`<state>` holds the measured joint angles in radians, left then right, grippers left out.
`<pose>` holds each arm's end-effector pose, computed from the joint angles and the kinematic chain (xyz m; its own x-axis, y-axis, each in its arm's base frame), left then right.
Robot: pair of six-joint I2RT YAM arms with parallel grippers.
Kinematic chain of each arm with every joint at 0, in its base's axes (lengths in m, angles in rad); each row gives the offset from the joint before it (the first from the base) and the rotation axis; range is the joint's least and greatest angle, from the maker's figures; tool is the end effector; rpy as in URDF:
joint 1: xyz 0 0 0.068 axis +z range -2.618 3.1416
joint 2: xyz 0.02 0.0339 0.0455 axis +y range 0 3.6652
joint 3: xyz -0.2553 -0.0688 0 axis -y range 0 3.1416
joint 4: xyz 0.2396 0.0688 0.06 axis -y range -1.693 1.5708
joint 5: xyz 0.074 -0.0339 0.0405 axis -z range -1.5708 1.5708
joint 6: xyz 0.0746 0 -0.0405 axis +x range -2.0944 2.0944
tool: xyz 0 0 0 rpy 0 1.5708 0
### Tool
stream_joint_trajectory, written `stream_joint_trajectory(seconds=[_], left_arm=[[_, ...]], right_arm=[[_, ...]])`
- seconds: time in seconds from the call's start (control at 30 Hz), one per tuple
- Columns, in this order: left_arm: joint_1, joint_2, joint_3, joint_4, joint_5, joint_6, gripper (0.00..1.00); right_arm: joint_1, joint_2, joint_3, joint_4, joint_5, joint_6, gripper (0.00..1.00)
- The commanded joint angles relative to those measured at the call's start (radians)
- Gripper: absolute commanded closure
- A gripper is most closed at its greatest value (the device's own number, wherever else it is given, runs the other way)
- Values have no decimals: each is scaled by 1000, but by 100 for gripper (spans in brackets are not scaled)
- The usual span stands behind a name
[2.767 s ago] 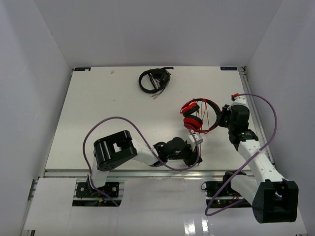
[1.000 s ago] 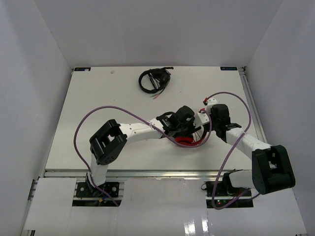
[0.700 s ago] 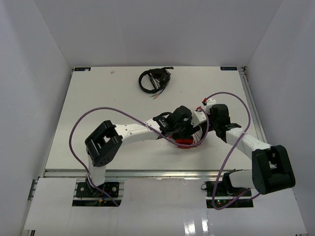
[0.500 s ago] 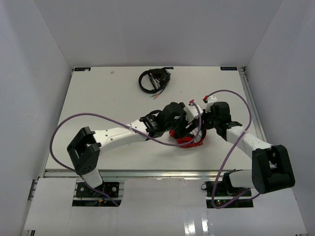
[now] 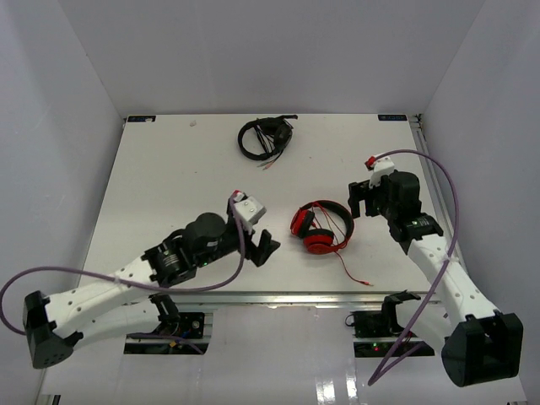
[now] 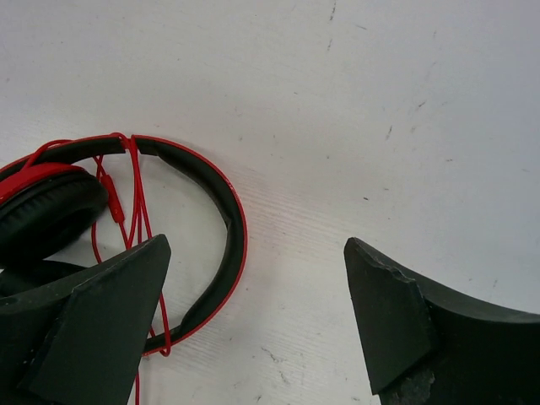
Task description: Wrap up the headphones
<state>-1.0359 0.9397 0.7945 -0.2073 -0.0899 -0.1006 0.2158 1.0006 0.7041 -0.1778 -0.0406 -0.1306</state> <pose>0.1354 -0.2154 0.2931 -0.2568 0.2373 -0.9369 0.7921 0.6071 -0.0634 0.2543 0.0588 0.2479 -0.4099 -0.2231 -0.8844 -0.3052 0.9473 -0.0975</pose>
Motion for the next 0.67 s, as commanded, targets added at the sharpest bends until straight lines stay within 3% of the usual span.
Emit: stream_joint_trajectory(seconds=[0.0,0.27,0.4,0.63], left_arm=[[4,-267,-151,-41,-28,-132,2],[5,-551,-245,-175,-135,-183,2],[5,-566,-252,-173,-135,-179,2],[5,-517,-244,-178,-90,-189,2]], right_arm=[[-5,-77,41,-128,31,-4,10],[-46,-159,60,-282,-61,-62,10],[-127,-203,23,-301,-146,-85,10],[-202,-255,-20,-296,-154,-71,10]])
